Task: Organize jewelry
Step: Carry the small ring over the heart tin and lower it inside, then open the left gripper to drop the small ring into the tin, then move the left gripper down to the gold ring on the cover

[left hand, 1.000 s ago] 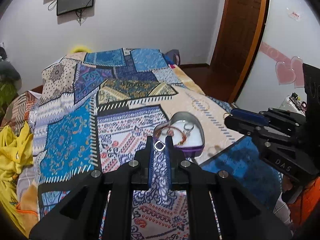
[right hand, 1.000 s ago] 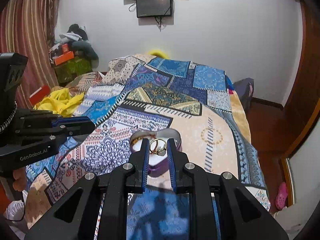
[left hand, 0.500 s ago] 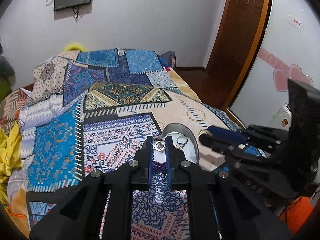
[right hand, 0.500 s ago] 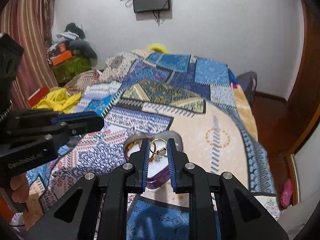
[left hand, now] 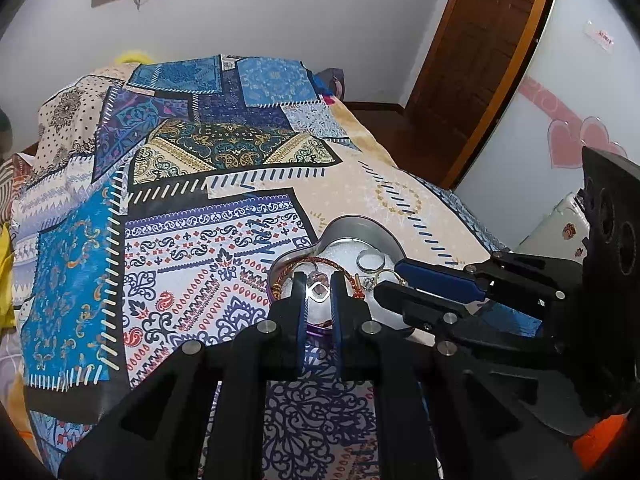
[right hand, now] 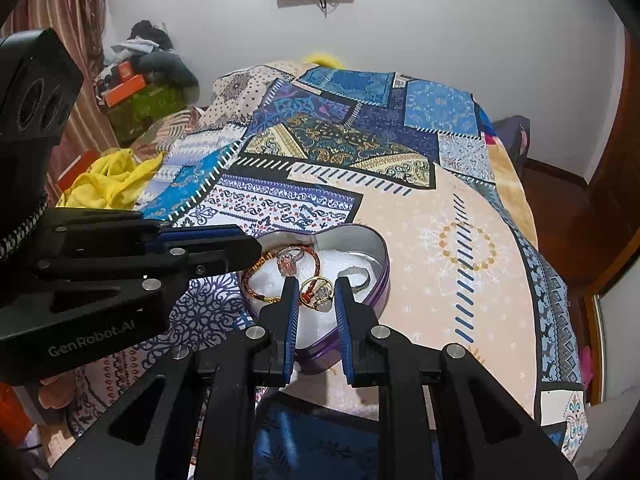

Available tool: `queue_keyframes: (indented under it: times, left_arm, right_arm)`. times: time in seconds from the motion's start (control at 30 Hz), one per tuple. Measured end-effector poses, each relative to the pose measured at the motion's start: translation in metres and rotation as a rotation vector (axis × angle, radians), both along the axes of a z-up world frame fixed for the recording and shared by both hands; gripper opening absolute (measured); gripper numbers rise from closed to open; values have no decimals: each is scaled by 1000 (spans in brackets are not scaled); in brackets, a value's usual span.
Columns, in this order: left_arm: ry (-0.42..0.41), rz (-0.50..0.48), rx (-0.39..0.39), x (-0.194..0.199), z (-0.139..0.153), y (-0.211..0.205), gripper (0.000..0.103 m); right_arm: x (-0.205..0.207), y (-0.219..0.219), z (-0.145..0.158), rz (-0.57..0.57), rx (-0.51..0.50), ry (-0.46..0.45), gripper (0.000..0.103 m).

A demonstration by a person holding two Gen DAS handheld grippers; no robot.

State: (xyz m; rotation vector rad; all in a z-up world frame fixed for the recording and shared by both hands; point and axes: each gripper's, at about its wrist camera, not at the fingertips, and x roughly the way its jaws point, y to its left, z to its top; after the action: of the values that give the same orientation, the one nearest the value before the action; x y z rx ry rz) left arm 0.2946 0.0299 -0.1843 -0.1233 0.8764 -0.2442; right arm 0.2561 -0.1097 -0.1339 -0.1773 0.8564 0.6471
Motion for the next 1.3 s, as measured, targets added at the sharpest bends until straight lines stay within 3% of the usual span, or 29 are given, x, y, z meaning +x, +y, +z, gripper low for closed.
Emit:
queue_keyframes:
  times: [0.67,1.1,1.3]
  left_arm:
    - [-14,8,12,-13,19,2,12]
    - [-60,46,63,-56,50,6,28]
    - [-69,54,68,-81,59,9,37]
  right_arm:
    - [-8,-5,13,-4,-15,-23,19]
    - [-33,-18,43,-45,-3,-77,21]
    - [-52,-24,50,-43,-6,-94,27]
